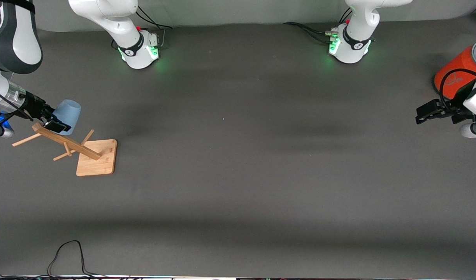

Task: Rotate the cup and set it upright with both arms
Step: 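Pull the blue cup off the stand peg with the right gripper, then carry the blue cup to mid-table and lower it with the right gripper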

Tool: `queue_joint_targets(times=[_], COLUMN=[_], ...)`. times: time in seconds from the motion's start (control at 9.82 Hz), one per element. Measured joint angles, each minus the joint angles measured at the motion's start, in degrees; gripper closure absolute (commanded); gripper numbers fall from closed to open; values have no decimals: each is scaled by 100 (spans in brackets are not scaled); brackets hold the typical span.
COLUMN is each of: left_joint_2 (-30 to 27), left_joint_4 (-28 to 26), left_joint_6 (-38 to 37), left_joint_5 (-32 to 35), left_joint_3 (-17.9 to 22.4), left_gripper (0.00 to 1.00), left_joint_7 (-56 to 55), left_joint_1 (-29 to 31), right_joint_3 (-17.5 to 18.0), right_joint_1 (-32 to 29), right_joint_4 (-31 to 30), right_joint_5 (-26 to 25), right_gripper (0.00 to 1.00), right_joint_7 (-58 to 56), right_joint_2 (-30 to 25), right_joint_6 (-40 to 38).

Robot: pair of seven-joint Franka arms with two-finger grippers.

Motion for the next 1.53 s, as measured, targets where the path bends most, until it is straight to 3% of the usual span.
queue_joint_targets(times=[0.51, 0.92, 1.22, 1.53], left_joint_2=[0, 0, 0, 2], left_joint_4=[65, 79, 81, 83], left_joint_6=[0, 0, -2, -3], left_joint_5=[0, 0, 0, 0], left_joint_3=[-1, -1, 16, 20], left_gripper=[0, 0, 0, 0], left_joint_7=[-94, -113, -113, -113], left_joint_1=[0, 0, 13, 17], right_joint_3=[51, 83, 110, 113], right_joint_1=[392, 1701, 3095, 4212], right_joint_4=[63, 248, 540, 1391], right_joint_5=[9, 19, 19, 18], right_gripper=[44, 44, 44, 44], right_joint_7=[394, 2449, 4577, 6534], right_joint_2=[-771, -1329, -1175, -155], right_joint_6=[-832, -1491, -1501, -1467])
